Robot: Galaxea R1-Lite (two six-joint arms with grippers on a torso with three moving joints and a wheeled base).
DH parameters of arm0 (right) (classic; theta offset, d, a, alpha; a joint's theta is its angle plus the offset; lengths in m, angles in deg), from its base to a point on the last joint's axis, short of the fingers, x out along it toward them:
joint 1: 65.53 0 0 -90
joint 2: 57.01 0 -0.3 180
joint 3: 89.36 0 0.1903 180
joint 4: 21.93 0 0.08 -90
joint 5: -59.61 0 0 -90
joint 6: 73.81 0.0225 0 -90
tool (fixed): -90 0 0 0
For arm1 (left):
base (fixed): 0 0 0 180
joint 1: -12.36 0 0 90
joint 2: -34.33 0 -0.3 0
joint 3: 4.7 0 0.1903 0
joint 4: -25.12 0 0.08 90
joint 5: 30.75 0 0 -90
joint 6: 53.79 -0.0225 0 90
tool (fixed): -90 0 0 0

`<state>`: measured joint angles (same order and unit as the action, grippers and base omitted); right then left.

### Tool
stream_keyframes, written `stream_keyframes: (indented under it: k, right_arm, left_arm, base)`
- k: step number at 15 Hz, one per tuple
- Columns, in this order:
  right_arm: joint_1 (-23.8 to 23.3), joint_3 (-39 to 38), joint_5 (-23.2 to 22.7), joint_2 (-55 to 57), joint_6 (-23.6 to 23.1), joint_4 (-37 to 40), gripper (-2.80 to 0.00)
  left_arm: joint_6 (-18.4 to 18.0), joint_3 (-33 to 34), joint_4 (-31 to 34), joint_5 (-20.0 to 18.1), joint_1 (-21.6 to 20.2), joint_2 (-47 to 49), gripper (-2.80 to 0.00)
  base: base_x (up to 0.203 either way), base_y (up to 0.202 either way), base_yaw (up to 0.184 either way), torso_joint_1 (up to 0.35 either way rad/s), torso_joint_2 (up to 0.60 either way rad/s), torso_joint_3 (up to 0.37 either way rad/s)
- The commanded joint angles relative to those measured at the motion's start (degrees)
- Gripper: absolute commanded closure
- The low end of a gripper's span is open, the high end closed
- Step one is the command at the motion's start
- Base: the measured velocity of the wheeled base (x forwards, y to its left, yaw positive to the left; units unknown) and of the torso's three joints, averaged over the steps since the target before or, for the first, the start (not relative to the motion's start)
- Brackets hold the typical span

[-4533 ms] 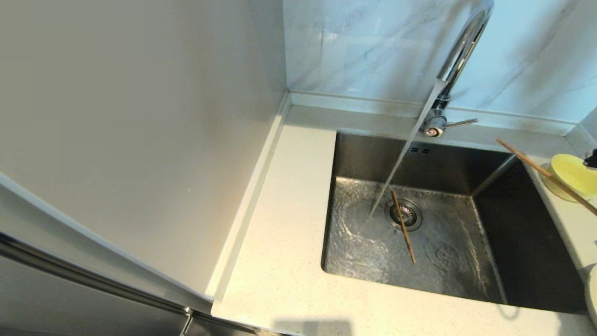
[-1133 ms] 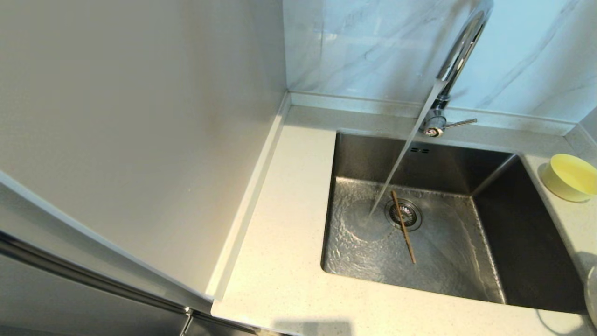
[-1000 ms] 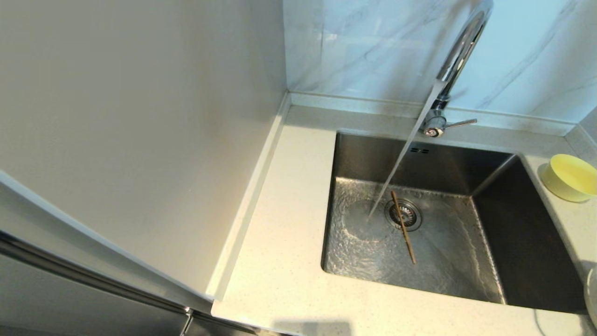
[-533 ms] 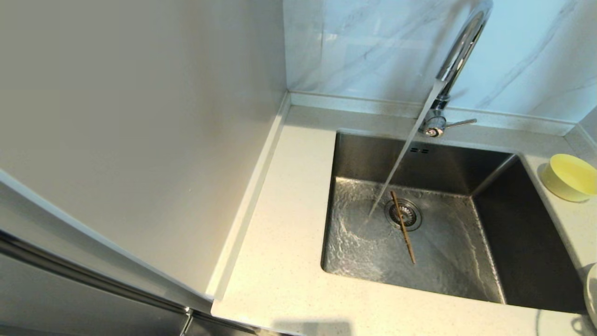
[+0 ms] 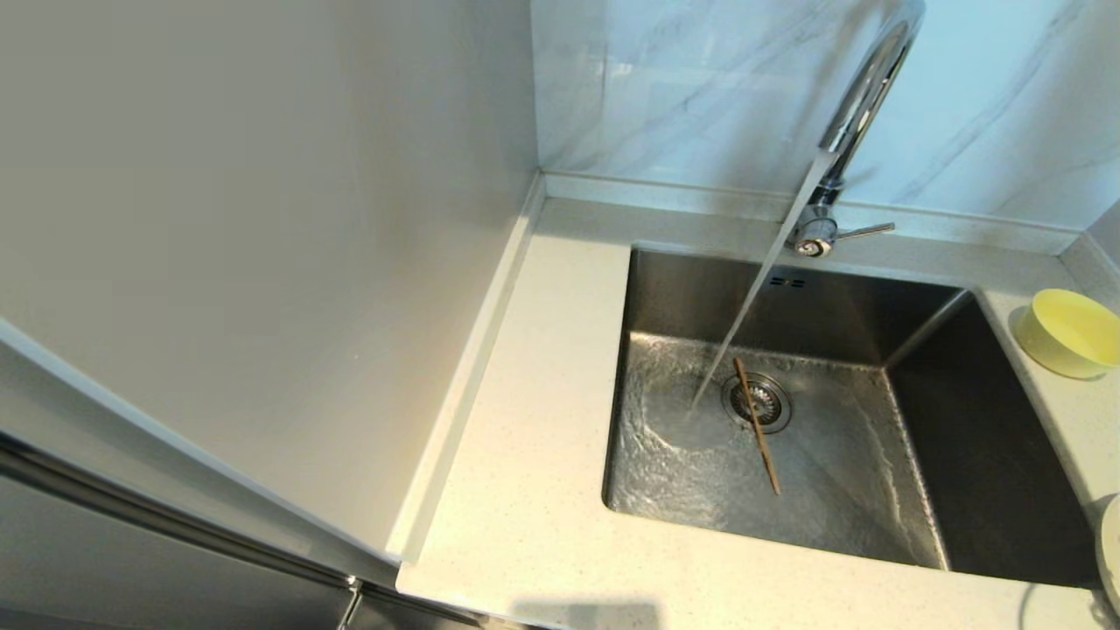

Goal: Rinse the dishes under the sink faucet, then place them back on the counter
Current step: Place the chopsticks on the table

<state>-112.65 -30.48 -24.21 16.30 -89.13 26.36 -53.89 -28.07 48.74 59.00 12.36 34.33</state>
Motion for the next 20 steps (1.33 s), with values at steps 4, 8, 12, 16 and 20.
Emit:
stream_keyframes:
  k: [4, 8, 12, 16, 20]
  right_arm:
    - [-3.0, -1.1, 0.2, -1.4, -2.7, 0.3, 0.00]
    - [-2.9, -3.4, 0.1, -1.6, -3.2, 0.3, 0.00]
    - [-2.9, -3.3, -0.3, 2.5, -3.2, -0.2, 0.00]
    - [-2.9, -2.6, -0.3, 4.0, -3.1, -2.9, 0.00]
    - [-2.9, -2.4, -0.3, 4.2, -4.8, -2.9, 0.00]
  left_arm:
    - [0.0, 0.0, 0.0, 0.1, 0.0, 0.0, 0.00]
    - [0.0, 0.0, 0.0, 0.0, 0.0, 0.0, 0.00]
    - [0.0, 0.0, 0.0, 0.0, 0.0, 0.0, 0.00]
    - [0.0, 0.0, 0.0, 0.0, 0.0, 0.0, 0.00]
    - [0.0, 0.0, 0.0, 0.0, 0.0, 0.0, 0.00]
  base:
    - [0.000, 0.000, 0.000, 0.000, 0.00, 0.000]
    - [0.000, 0.000, 0.000, 0.000, 0.00, 0.000]
    - [0.000, 0.000, 0.000, 0.000, 0.00, 0.000]
    - [0.000, 0.000, 0.000, 0.000, 0.00, 0.000]
    - [0.000, 0.000, 0.000, 0.000, 0.00, 0.000]
